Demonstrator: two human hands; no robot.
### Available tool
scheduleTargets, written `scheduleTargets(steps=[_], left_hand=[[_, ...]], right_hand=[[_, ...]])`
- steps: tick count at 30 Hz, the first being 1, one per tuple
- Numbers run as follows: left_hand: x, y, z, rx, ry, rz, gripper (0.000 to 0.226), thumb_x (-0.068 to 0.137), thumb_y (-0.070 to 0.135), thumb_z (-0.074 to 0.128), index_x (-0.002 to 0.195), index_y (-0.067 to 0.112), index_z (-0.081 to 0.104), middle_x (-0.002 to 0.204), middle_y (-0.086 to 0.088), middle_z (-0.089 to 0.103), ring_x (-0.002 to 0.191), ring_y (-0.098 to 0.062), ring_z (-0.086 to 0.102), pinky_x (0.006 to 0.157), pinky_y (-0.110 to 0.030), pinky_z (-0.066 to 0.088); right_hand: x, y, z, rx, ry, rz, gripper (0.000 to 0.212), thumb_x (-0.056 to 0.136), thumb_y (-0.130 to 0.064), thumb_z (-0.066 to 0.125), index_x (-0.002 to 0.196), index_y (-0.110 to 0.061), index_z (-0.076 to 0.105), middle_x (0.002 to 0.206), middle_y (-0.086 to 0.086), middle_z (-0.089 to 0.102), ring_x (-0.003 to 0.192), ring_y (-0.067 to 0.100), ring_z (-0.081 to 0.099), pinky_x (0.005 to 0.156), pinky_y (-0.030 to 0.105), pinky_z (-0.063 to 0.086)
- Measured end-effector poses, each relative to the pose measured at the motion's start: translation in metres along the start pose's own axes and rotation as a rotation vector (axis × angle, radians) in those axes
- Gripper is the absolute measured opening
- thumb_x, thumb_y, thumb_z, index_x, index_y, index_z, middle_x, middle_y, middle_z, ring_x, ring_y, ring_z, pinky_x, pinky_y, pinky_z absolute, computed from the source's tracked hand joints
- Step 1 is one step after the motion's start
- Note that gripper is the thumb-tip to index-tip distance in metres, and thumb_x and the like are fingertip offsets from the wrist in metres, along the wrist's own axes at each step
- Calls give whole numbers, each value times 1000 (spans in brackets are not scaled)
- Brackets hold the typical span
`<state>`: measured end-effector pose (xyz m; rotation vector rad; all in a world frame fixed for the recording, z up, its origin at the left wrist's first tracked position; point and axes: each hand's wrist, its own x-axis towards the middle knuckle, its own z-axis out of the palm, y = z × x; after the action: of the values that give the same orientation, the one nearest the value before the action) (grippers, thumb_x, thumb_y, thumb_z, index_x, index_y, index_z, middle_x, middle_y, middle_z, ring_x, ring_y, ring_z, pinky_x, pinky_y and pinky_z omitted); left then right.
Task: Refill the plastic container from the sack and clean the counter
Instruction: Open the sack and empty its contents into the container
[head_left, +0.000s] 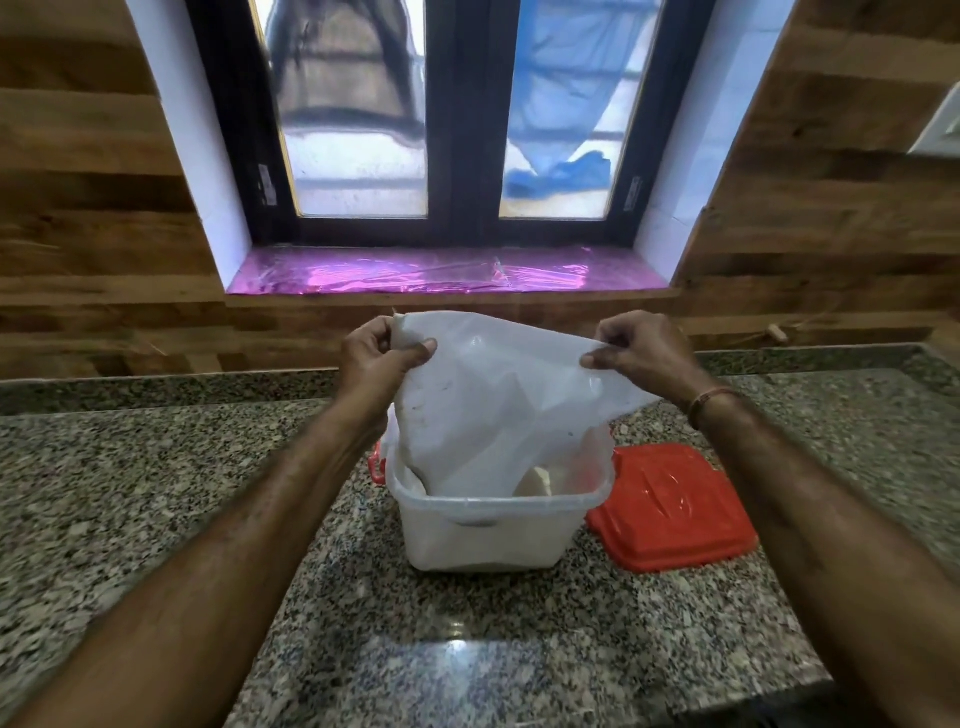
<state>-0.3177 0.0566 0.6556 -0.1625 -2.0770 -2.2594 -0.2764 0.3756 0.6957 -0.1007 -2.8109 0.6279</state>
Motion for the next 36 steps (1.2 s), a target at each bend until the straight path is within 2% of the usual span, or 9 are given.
scheduleTargets(steps=[6,10,12,15,19,24,27,31,36], left_hand=[[21,1,-13,-184,67,-66,19,88,-5,72,88,14,71,78,4,77,70,-9,71,57,-22,57],[20,-13,-14,-198,50,-66,21,88,-5,72,84,15,74,73,7,77,65,-6,71,63,-23,59],[21,-16,-13,-210,57,-41,16,88,-4,71,91,11,71,75,7,77,68,-6,71,65,-23,59],[21,-10,-6,-265,89,-35,14,90,-1,71,97,11,69,79,6,77,71,-7,72,66,-24,60],[16,-10,1,-216,89,-86,19,88,-4,72,82,12,66,70,6,76,65,-7,72,61,-24,59],[13,-9,3,-224,154,-64,6,92,7,72,96,10,70,80,1,77,69,-11,72,64,-26,59],[-2,-17,6,-78,27,-193,20,85,26,81,99,15,71,77,6,78,61,-5,70,43,-16,47],[-13,-36,4,-71,173,-206,12,89,2,73,97,10,73,75,8,79,66,-6,73,49,-15,51],[-14,-38,3,-55,279,-136,12,88,1,74,98,8,73,81,4,80,70,-10,74,62,-22,59]], right_hand=[[-3,13,-20,587,-55,-3,26,91,-17,76,111,-2,70,103,8,72,84,17,69,66,27,59],[-17,43,13,673,-10,124,26,89,-6,76,94,17,66,76,5,68,58,0,60,55,19,48],[-15,44,12,846,104,146,16,90,-9,75,89,5,67,67,-5,67,53,-3,57,51,15,44],[-9,49,5,1184,116,216,30,79,-38,78,97,-16,70,90,-1,72,76,10,64,68,28,48],[-23,58,52,1142,-56,261,64,55,-47,92,104,-9,78,100,6,80,88,19,74,75,35,62],[3,56,45,1192,101,193,23,86,-18,76,104,-4,72,76,-10,79,67,0,71,61,18,57],[26,49,30,1363,100,187,34,74,-33,78,98,-10,73,85,-4,81,76,9,74,73,28,63],[29,55,39,1377,-109,192,40,76,-35,74,108,-12,71,98,0,80,87,14,75,71,30,64],[4,81,88,1086,-180,189,20,85,3,75,104,-1,73,88,0,80,81,11,74,85,42,58]])
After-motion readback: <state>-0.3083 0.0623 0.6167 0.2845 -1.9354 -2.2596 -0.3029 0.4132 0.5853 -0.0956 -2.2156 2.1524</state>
